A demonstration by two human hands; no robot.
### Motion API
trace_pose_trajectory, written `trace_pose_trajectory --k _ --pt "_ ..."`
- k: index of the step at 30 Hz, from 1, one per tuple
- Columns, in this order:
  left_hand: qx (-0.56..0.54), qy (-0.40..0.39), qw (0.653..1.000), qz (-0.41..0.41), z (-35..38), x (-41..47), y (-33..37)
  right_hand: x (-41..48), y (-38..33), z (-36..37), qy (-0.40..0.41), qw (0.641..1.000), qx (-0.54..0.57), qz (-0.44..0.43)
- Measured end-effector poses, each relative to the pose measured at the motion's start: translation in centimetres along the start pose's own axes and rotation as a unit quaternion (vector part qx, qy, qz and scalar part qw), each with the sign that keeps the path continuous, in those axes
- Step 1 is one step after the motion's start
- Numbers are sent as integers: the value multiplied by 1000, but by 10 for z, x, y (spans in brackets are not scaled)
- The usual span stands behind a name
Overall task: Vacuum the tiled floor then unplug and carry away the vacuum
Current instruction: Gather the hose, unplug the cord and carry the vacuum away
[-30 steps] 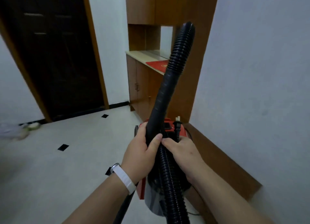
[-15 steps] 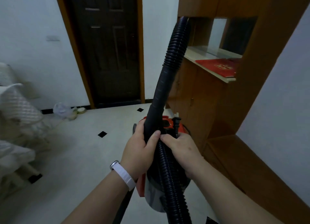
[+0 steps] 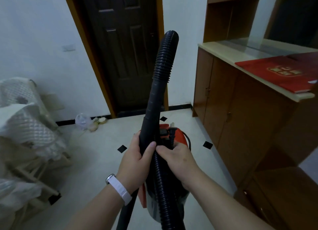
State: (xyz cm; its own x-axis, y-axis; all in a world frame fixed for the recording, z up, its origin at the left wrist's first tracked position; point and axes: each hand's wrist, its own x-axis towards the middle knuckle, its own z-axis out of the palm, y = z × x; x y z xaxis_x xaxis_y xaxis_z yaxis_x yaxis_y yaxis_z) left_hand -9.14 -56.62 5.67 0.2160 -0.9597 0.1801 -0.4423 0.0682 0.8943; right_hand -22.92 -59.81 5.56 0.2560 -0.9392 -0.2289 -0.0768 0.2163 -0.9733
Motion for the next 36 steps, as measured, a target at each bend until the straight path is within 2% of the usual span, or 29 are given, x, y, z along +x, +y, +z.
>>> trace_pose_trajectory --k 11,23,30,36 --pt "-42 -33 999 7 35 166 -35 162 -32 -24 47 999 -23 14" --pt "-77 -137 988 5 35 397 -127 379 -52 11 150 987 5 61" --pt "-102 -183 977 35 20 513 -142 480 -86 27 196 979 25 49" --pt "-107 -190 973 71 23 607 -160 565 -105 28 208 977 27 41"
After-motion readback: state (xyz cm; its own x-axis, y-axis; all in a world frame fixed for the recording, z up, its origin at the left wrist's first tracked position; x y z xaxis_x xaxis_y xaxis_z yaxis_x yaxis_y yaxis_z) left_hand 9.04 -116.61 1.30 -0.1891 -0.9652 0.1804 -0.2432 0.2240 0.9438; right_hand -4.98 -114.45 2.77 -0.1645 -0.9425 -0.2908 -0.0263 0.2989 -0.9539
